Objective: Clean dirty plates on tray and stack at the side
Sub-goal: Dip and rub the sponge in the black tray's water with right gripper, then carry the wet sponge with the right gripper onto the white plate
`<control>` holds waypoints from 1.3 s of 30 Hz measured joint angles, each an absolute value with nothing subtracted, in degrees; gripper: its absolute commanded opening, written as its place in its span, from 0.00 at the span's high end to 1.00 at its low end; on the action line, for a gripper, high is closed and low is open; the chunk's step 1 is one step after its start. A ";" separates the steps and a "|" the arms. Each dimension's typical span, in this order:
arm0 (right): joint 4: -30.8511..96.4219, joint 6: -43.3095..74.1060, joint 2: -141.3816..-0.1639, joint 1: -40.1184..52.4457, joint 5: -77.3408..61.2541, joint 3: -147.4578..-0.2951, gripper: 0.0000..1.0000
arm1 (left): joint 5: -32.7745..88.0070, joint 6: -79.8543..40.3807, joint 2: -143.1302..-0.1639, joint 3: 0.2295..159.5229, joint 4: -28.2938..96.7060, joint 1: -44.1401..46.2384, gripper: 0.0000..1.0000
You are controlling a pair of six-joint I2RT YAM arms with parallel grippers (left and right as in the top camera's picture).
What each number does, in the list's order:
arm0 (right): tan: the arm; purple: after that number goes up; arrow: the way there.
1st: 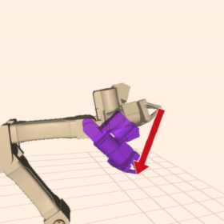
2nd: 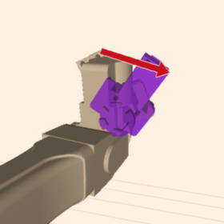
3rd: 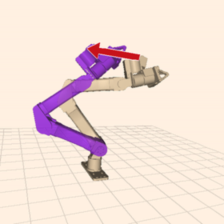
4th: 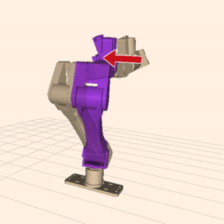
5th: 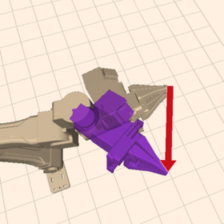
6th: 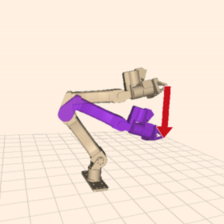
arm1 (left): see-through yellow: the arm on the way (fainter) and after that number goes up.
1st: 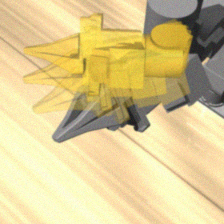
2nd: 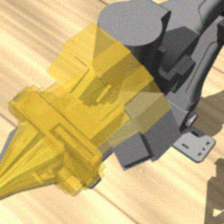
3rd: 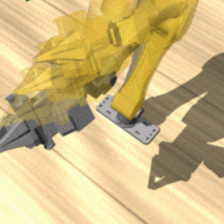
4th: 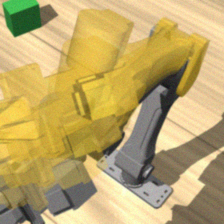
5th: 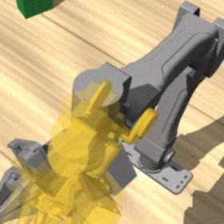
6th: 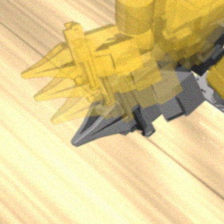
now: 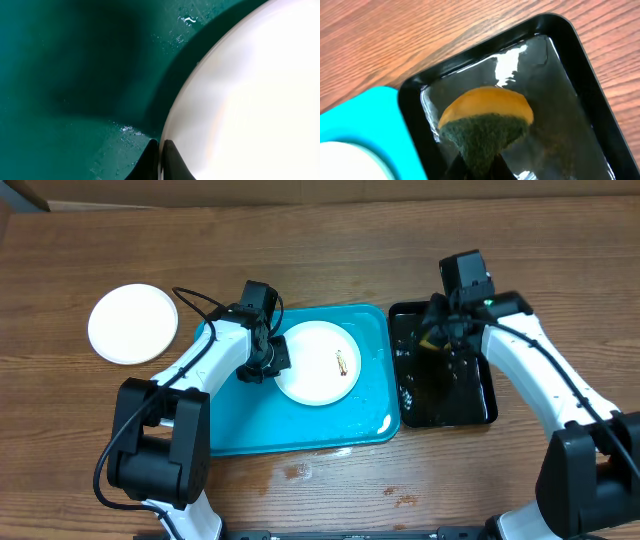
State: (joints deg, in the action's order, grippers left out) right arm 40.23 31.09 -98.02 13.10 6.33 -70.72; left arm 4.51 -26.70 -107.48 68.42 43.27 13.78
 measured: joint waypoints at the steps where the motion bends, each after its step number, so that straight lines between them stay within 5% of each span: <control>1: 37.50 31.11 -98.02 13.10 6.48 -69.01 0.96 | 4.51 -26.70 -107.48 68.40 43.27 13.78 0.96; 17: 27.22 25.06 -98.80 13.17 8.86 -63.48 0.96 | 4.49 -26.70 -107.48 68.40 43.03 13.78 0.96; 27: 28.58 25.61 -98.39 13.56 -16.14 -64.99 0.96 | 4.51 -27.77 -107.48 68.40 43.00 13.78 0.96; 32: 27.05 28.38 -97.76 18.48 -21.17 -65.58 0.96 | 5.78 -31.24 -107.48 68.42 43.05 13.78 0.96; 39: 25.34 33.76 -98.04 30.81 -11.00 -65.58 0.96 | 7.14 -33.19 -107.48 68.40 43.00 13.78 0.96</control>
State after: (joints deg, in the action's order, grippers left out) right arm 25.34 33.76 -98.04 30.81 -11.00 -65.58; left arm 7.14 -33.19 -107.48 68.40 43.00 13.78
